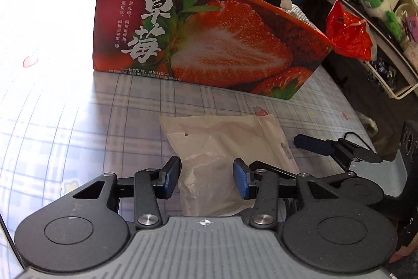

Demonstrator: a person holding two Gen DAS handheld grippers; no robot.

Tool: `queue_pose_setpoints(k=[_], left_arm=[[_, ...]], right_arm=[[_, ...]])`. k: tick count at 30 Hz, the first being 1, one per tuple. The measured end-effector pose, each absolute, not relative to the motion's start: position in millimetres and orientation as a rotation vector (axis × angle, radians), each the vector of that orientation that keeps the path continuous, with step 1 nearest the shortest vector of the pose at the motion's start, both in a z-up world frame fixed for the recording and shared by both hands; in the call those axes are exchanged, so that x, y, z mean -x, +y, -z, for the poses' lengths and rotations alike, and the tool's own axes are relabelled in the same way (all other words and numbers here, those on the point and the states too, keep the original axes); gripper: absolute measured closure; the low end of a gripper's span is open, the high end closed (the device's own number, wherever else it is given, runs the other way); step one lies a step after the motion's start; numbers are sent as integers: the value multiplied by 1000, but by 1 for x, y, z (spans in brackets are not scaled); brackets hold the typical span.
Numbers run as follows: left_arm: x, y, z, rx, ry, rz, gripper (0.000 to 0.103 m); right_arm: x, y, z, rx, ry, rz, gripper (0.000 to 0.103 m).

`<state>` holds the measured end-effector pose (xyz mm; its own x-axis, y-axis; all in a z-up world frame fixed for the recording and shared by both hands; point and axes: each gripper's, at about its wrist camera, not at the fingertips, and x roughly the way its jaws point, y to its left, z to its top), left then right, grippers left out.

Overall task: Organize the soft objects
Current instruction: 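Close both grippers on the white plastic pouch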

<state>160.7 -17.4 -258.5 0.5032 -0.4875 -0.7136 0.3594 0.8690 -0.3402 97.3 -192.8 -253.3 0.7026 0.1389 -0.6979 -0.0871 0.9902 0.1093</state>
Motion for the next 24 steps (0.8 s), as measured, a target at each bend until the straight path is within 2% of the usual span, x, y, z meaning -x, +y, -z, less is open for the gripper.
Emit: queue_pose_setpoints(k=[8,11,16,20,22,24], left_arm=[[-155,-18,258,123,890,514,56],[-152,-21,258,99,880,512,56],[-153,-17,259,113,880,517,56],[-153,-17,259,112,878,517,56],[-153,-16,260,115,878,518,56],[-153,-16,259,118,878,516,56]], right_arm=[[-92,-190,252,-61,778,-154,1],[-90,-188,250,-58,778,-176,9],[-87,-184,247,-65,779,-221,29],[-87,-183,246,-74,784,-239,33],[-86,-183,246,-86,786,-257,41],[-86,-182,245,-98,789,-268,43]])
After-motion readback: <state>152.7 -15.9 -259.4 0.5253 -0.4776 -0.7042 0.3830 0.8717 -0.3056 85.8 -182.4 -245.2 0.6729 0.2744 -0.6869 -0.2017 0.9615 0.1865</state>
